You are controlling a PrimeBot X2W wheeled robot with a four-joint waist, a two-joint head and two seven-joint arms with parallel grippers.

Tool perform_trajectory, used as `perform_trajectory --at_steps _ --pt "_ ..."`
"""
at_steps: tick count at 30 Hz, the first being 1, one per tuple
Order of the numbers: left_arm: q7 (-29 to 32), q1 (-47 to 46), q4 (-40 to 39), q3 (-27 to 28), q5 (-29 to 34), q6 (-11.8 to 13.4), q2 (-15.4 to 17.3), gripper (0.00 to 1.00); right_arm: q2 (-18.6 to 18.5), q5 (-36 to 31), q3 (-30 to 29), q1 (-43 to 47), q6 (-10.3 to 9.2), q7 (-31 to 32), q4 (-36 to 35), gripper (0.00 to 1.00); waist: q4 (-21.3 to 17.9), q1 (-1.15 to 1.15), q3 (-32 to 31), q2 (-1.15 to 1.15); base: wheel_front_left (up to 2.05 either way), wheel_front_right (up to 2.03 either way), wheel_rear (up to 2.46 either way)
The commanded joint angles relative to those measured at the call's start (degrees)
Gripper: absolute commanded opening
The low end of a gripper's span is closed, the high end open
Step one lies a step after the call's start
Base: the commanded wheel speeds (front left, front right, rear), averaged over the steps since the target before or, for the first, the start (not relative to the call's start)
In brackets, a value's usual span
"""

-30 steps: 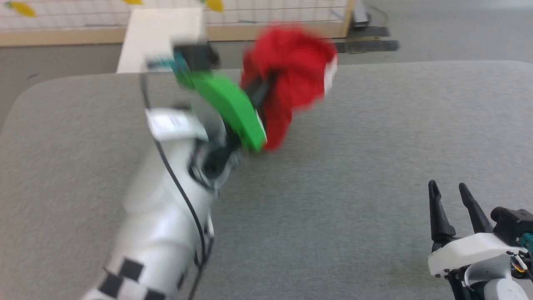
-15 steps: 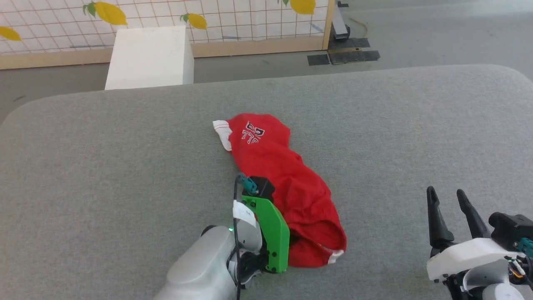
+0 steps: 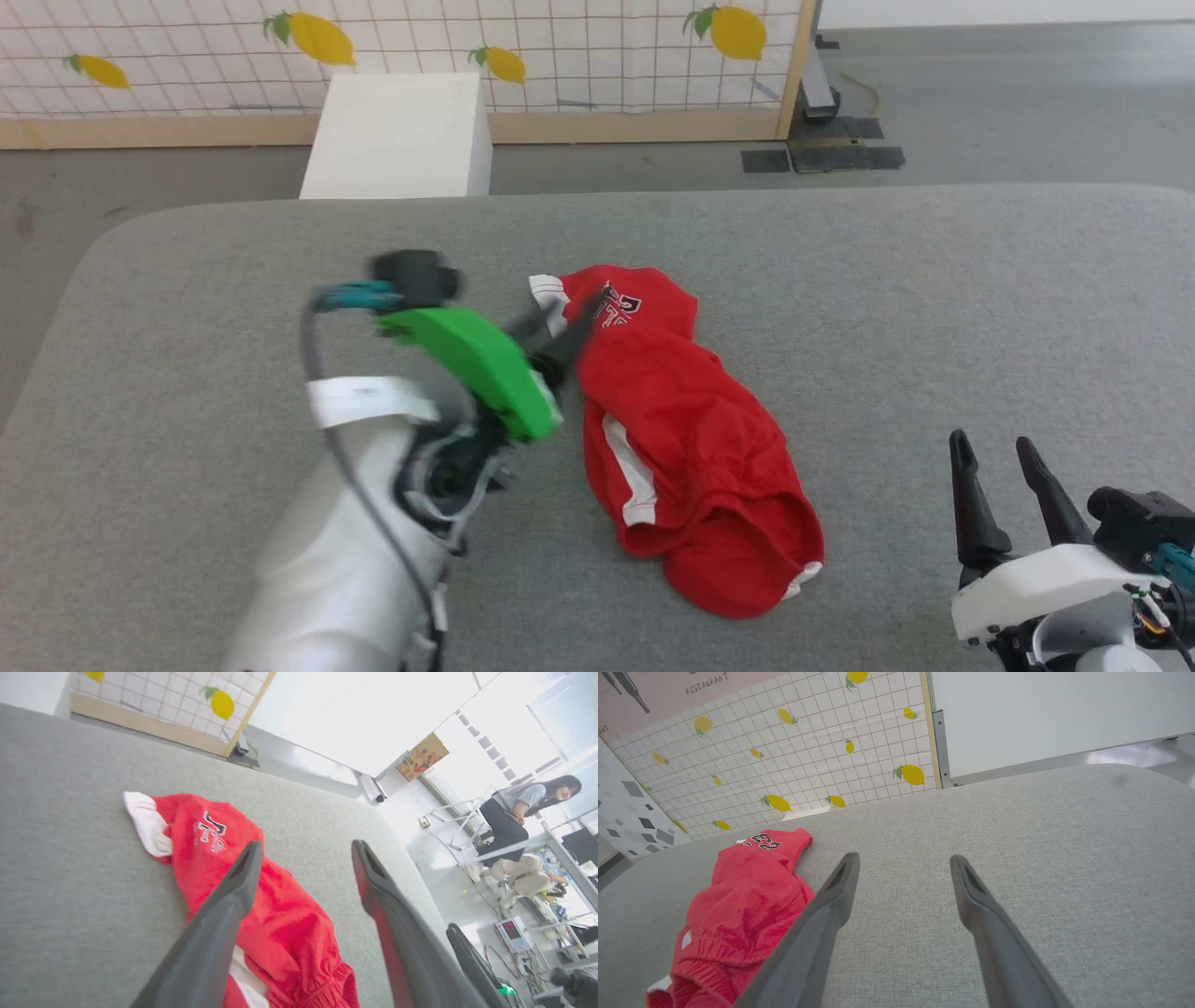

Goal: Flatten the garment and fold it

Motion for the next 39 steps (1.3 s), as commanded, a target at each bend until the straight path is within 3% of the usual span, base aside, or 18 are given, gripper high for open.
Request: perform_trajectory --at_steps 1,9,15,19,25,27,35,39 --pt "-2.76 0.24 -0.76 1.33 1.22 -0.12 1.54 1.00 0.00 0.42 0.05 0.79 -0.08 -0.01 0.01 1.00 1.04 0.00 -0.86 0.00 0.00 0.00 0.00" --pt "-18.88 5.65 -3.45 4.03 11.39 1.91 8.94 1.00 0.00 -0.08 0.16 1.31 -0.08 0.85 -0.82 1.00 3.76 0.00 -1.64 0.00 0.00 0.00 0.00" --pt "-28.28 13.40 -8.28 5.45 20.83 4.65 11.65 1.00 0.00 -0.39 0.69 1.83 -0.08 2.92 -1.62 1.00 5.52 0.00 -1.69 0.00 0.00 0.00 0.00" --pt "-28.57 19.19 -14.79 10.32 26.08 6.27 9.34 1.00 0.00 -0.81 0.94 2.15 -0.08 5.22 -1.81 1.00 6.06 0.00 -1.52 0.00 0.00 0.00 0.00" --pt "-28.59 27.20 -18.54 14.75 30.57 5.75 4.91 1.00 0.00 -0.98 1.29 2.01 -0.08 12.25 -1.53 1.00 6.34 0.00 -0.94 0.00 0.00 0.00 0.00" --pt "-28.59 29.76 -19.18 16.72 32.48 5.06 2.70 1.00 0.00 -2.04 2.56 -0.04 -0.08 20.00 -1.55 1.00 6.63 0.00 -0.30 0.00 0.00 0.00 0.00" --pt "-28.60 30.02 -18.61 17.53 35.27 3.72 0.40 1.00 0.00 -9.71 8.67 -5.55 -0.08 40.12 -1.23 1.00 8.59 0.00 1.52 0.00 0.00 0.00 0.00" --pt "-28.60 29.12 -18.36 17.81 35.86 3.17 -0.38 1.00 -0.14 -12.39 9.48 -6.93 -0.08 45.78 -0.32 1.00 10.18 0.00 2.66 0.00 0.00 0.00 0.00"
